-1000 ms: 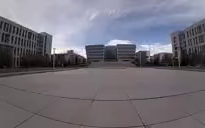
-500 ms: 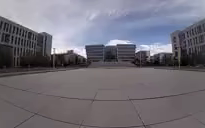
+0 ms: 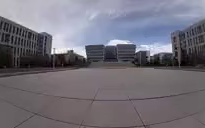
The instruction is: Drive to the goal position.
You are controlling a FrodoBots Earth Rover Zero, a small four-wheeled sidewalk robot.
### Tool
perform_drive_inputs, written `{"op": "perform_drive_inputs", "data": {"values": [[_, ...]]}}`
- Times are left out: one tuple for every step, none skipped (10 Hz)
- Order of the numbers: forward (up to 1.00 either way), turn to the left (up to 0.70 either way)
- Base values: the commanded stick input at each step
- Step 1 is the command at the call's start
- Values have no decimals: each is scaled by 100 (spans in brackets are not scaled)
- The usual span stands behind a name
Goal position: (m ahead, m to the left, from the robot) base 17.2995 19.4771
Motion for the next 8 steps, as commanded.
{"op": "perform_drive_inputs", "data": {"values": [[13,0],[11,0],[10,0],[9,0],[9,0],[33,0],[70,0],[70,0]]}}
